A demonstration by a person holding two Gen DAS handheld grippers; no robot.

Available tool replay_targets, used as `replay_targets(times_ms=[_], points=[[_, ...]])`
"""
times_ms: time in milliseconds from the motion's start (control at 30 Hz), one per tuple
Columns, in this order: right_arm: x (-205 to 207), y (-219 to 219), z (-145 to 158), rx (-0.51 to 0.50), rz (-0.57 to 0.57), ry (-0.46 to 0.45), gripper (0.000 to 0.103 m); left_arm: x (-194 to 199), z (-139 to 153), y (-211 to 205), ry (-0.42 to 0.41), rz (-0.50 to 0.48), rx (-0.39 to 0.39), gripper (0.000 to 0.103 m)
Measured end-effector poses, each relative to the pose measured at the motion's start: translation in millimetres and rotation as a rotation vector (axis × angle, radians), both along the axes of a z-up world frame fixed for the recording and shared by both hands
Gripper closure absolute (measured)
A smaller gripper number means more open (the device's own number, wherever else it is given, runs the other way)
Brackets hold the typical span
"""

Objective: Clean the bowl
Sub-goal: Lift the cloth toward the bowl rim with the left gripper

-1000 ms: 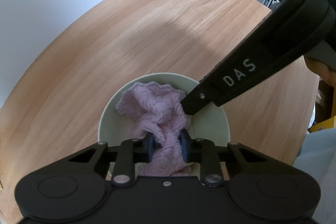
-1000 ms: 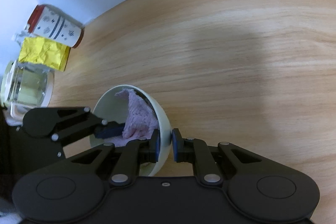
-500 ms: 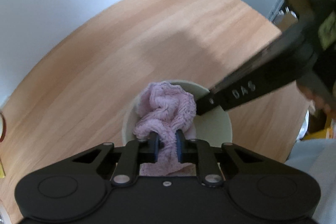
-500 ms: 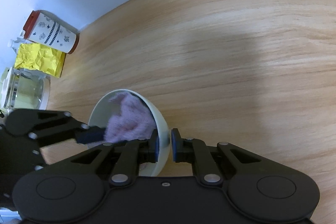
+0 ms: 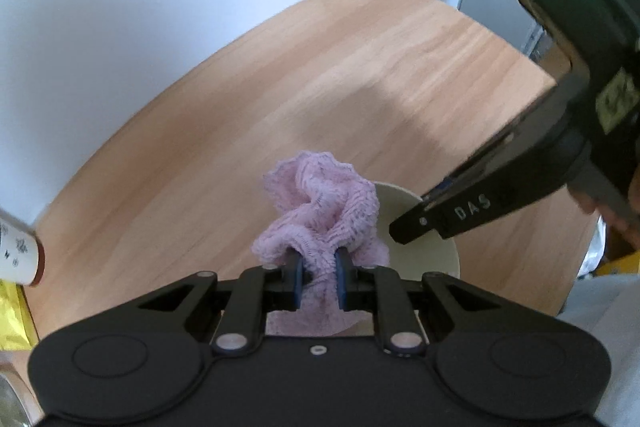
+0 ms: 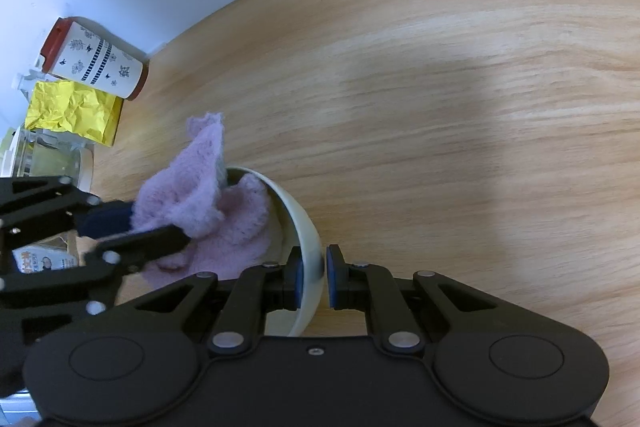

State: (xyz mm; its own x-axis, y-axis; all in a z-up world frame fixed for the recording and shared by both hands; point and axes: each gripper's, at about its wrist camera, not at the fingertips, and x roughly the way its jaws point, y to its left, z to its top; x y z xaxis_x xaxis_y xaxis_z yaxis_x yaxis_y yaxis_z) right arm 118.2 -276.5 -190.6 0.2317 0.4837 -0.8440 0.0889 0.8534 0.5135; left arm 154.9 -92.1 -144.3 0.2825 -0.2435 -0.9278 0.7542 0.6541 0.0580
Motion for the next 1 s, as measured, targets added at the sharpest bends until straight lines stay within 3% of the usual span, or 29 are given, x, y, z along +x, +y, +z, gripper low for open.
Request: replay_targets(times_ms=[467, 767, 1000], points=[[-3, 0, -4, 0.013, 0.015, -0.002, 0.089, 6, -25, 3, 0.064, 0.054, -0.007, 0.088], [-5, 0, -5, 0.017, 0.011, 0.005, 0.089, 16, -38, 6, 0.193, 0.075, -0.082, 0.088], [-2, 3, -8, 0.006, 0.021, 0.028, 0.089, 13, -37, 8, 0.215, 0.062, -0.101, 0.088]])
